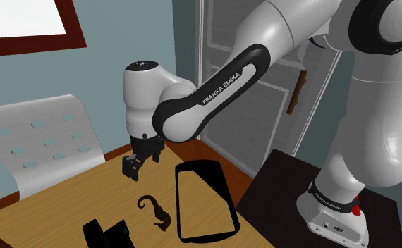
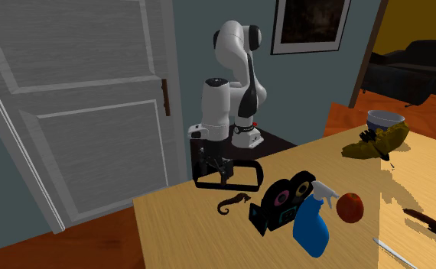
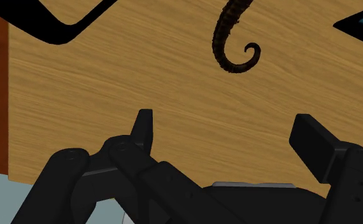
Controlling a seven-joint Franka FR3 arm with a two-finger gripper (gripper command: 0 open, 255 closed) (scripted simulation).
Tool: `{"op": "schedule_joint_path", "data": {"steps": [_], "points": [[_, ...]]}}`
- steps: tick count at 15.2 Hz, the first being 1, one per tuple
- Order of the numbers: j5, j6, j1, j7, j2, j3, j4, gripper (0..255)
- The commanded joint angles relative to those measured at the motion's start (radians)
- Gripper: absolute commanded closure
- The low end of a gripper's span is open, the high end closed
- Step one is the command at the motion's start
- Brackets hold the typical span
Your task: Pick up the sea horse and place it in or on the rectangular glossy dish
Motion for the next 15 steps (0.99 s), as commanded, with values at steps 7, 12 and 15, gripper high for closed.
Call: {"op": "schedule_joint_path", "data": {"steps": [7,12,15], "points": [[0.000,0.000,0.000,0.000,0.000,0.000,0.000,255],[0.000,0.000,0.000,0.000,0.000,0.000,0.000,0],[0.001,0.069,0.022,0.055,-0.008,0.011,-0.081,0]]}}
